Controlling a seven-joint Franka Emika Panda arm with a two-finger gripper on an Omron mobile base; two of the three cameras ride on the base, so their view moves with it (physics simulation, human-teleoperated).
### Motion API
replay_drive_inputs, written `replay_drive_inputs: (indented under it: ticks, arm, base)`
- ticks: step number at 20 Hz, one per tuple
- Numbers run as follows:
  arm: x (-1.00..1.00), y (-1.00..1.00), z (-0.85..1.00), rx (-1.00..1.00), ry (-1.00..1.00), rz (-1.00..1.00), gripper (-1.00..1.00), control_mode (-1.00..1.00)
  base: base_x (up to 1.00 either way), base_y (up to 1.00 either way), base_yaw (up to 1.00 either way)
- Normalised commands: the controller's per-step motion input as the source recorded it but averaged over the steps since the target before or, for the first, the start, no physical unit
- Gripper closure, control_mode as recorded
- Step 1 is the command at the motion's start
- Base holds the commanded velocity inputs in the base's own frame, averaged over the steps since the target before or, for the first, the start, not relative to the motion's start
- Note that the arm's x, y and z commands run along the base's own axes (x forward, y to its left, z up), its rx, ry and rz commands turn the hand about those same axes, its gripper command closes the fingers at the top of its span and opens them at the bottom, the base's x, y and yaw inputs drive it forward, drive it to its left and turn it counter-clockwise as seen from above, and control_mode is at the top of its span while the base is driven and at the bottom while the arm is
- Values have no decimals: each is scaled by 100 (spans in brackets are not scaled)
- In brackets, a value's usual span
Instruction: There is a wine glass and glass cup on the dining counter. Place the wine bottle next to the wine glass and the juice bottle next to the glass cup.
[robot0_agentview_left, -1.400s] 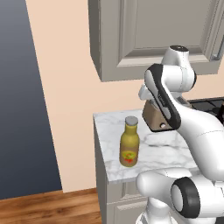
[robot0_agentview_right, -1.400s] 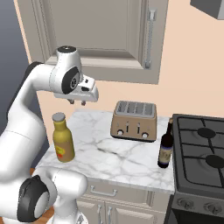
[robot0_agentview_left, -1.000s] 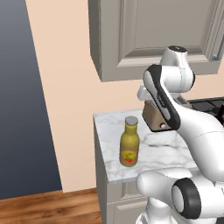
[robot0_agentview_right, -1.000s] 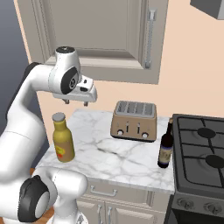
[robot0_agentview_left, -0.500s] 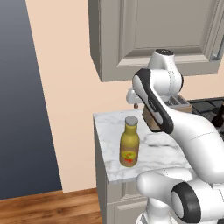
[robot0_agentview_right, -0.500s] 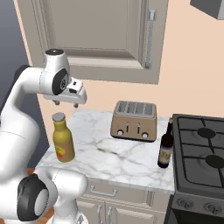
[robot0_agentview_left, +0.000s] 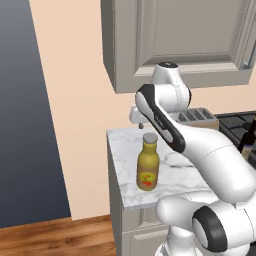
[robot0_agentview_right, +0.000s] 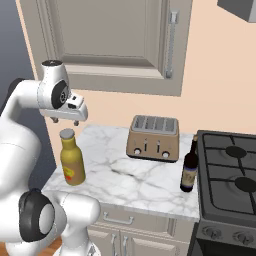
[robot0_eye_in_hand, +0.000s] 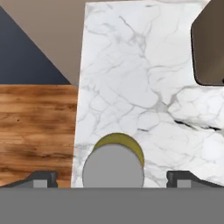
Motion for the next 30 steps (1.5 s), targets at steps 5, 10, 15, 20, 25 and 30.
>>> replay_drive_inputs:
  ticks: [5,10,15,20,25,30]
  arm:
    - [-9,18,-9,0,10,0,-100,-100]
    - [-17,0,-9,0,3,0,-100,-100]
    - [-1,-7,-24,-3,3,0,-100,-100]
    - [-1,-10,-25,-2,0,0,-100,-100]
    - [0,-4,-21,0,0,0,-100,-100]
    - [0,0,-15,0,1,0,-100,-100]
  base:
    - [0,0,0]
    - [0,0,0]
    - [0,0,0]
    - [0,0,0]
    - [0,0,0]
    - [0,0,0]
